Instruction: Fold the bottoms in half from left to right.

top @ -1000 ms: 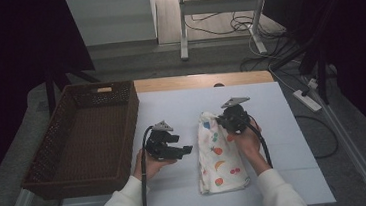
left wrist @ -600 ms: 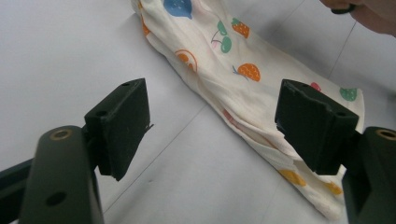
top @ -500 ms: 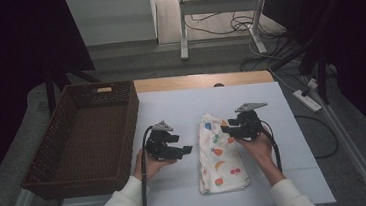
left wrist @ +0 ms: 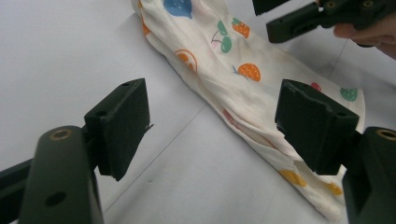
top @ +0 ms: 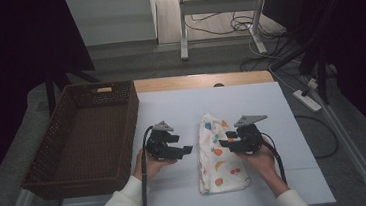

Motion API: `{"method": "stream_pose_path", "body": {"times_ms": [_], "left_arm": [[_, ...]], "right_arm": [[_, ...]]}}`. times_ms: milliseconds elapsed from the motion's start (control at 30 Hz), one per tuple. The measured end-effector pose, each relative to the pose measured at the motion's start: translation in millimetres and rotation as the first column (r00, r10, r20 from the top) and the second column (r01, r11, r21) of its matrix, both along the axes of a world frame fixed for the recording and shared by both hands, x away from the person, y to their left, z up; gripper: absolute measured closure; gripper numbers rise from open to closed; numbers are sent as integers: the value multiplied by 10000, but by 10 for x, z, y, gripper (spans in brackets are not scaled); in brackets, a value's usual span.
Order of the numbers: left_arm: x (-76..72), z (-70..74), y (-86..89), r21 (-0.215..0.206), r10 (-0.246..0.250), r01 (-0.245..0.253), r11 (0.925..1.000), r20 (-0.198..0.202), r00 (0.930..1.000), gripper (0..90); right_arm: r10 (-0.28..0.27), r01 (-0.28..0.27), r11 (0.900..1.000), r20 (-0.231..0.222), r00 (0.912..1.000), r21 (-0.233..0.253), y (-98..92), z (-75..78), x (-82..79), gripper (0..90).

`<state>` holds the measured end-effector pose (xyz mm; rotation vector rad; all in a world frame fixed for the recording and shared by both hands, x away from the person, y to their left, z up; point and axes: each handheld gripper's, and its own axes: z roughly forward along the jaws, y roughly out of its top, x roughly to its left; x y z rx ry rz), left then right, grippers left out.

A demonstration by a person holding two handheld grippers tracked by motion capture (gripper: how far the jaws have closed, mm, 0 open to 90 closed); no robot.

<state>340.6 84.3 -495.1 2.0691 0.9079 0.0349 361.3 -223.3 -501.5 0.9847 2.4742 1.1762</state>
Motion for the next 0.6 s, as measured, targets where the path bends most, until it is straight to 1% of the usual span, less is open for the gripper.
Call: {"method": "stream_pose_path", "body": {"times_ms": [133, 233, 433, 600], "left_arm": [[-3, 5, 2, 13, -11, 11, 10000, 12, 10000, 253], [-5, 4, 0, 16, -3, 3, 10000, 4, 10000, 253], [-8, 5, -4, 0, 4, -4, 10000, 10, 10000, 252], [-8, 6, -5, 4, -10, 10, 10000, 11, 10000, 252]], "right_arm": [[226, -226, 9997, -14, 9997, 35, 9, 13, -101, 509], [474, -472, 9987, -76, 9988, 199, 17, 22, -194, 508], [977, -979, 9950, -139, 9951, -179, 72, 4, -405, 494], [1571, -1579, 9867, -207, 9874, -394, 142, -13, -567, 479]]}}
